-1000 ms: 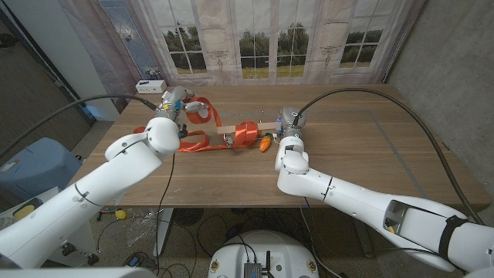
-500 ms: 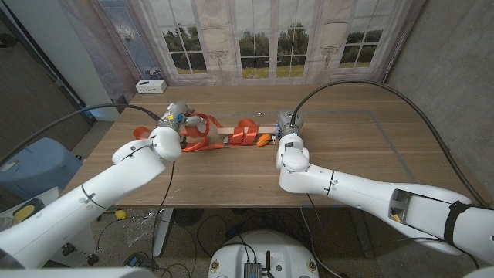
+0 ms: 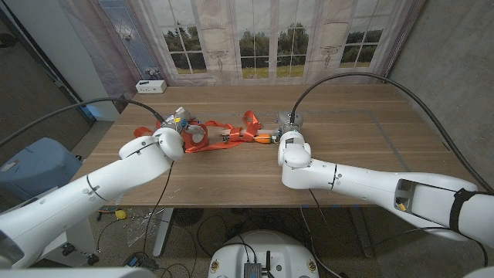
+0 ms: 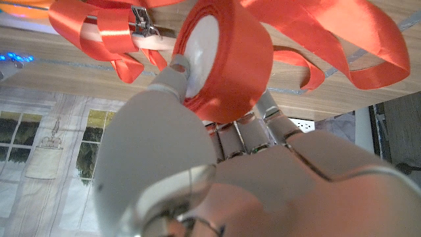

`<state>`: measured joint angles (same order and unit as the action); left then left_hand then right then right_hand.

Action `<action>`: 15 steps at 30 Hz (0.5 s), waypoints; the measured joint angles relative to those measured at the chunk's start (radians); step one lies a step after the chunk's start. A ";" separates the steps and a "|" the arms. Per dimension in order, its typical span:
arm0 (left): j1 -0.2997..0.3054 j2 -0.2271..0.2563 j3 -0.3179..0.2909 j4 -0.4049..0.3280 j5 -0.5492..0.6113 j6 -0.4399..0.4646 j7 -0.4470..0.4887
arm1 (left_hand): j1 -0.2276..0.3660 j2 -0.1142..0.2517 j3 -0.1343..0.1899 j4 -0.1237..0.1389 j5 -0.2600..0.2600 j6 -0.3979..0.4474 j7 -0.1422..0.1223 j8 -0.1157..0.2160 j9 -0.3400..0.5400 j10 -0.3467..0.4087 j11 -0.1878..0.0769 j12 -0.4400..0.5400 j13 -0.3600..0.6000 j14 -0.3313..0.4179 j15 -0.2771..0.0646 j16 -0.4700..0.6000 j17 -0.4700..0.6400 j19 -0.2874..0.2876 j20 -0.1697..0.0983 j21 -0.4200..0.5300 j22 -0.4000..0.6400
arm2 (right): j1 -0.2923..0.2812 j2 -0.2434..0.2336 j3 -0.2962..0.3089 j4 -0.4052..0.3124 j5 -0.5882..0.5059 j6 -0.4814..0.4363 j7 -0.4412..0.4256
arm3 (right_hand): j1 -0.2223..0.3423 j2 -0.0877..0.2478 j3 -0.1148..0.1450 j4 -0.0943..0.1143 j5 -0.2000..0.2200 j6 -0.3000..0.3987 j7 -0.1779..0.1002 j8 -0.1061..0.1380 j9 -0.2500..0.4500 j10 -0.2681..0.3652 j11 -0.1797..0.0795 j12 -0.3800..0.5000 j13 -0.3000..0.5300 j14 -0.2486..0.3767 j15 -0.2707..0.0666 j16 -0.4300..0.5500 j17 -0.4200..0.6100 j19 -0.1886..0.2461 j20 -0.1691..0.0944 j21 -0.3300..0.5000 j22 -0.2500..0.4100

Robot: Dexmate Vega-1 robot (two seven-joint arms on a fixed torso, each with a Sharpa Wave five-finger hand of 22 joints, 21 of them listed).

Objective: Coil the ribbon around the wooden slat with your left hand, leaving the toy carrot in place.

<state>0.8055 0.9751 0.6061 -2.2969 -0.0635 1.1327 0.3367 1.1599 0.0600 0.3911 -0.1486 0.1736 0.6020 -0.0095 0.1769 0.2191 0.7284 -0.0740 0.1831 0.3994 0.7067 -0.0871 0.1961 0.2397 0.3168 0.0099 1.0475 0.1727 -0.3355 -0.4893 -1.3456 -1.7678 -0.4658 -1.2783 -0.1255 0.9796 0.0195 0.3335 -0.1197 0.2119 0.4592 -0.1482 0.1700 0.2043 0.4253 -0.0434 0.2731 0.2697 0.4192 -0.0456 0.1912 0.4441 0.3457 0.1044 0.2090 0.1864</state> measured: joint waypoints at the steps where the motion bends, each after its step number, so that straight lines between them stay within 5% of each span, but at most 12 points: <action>1: -0.004 0.002 0.004 0.000 0.000 0.000 -0.001 | 0.000 0.000 -0.014 0.001 0.001 -0.040 -0.002 0.000 -0.003 -0.046 0.008 -0.003 -0.006 -0.049 0.013 -0.004 0.000 -0.018 0.010 -0.010 0.001 | 0.001 0.000 -0.001 0.000 0.002 -0.002 0.002 | -0.015 -0.009 -0.011 0.006 0.002 -0.028 0.002 0.000 -0.003 -0.022 0.000 -0.010 0.001 -0.018 0.001 0.000 -0.003 -0.003 0.003 0.000 0.000; 8: -0.065 0.036 0.063 -0.015 0.002 0.044 -0.066 | -0.086 -0.021 -0.103 0.023 0.001 -0.287 0.003 0.000 -0.023 -0.346 0.071 -0.010 -0.050 -0.327 0.064 -0.008 -0.015 -0.159 0.090 -0.096 -0.001 | 0.018 -0.010 -0.017 -0.016 0.029 -0.014 0.007 | -0.158 -0.048 -0.094 0.065 0.033 -0.127 0.021 0.008 -0.003 -0.114 0.015 -0.050 0.004 -0.116 0.005 0.000 -0.013 -0.039 0.014 -0.006 0.002; 11: -0.080 0.045 0.083 -0.025 0.009 0.064 -0.071 | -0.111 -0.023 -0.127 0.032 0.001 -0.352 0.000 0.000 -0.027 -0.443 0.091 -0.010 -0.068 -0.412 0.094 -0.015 -0.026 -0.196 0.096 -0.126 0.000 | 0.014 -0.018 -0.009 -0.027 0.042 -0.012 -0.007 | -0.210 -0.042 -0.120 0.091 0.040 -0.136 0.030 0.011 -0.002 -0.120 0.022 -0.050 0.007 -0.122 0.003 0.004 -0.013 -0.044 0.019 -0.006 0.002; 15: -0.088 0.051 0.110 -0.043 0.040 0.092 -0.051 | -0.150 -0.012 -0.148 0.052 0.004 -0.380 -0.007 0.000 -0.029 -0.474 0.094 -0.005 -0.081 -0.438 0.101 -0.012 -0.031 -0.205 0.097 -0.140 -0.001 | -0.016 -0.028 0.028 -0.043 0.055 0.014 -0.049 | -0.262 -0.004 -0.131 0.126 0.044 -0.139 0.034 0.020 -0.002 -0.114 0.039 -0.050 0.004 -0.122 0.003 0.013 -0.013 -0.044 0.019 -0.001 0.002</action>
<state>0.7175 1.0257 0.7160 -2.3400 -0.0233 1.2243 0.2857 1.0101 0.0485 0.2432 -0.0963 0.1776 0.2218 -0.0162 0.1769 0.1905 0.2543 0.0199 0.1777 0.3180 0.2690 0.0140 0.1837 0.2089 0.1119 0.1070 0.9076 0.1720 -0.3512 -0.5177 -1.3179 -1.8109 -0.4108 -1.2647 -0.1749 0.7174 0.0160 0.2026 0.0065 0.2554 0.3199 -0.1138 0.1902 0.2026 0.3112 -0.0044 0.2236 0.2737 0.2976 -0.0429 0.2037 0.4310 0.3018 0.1233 0.2079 0.1887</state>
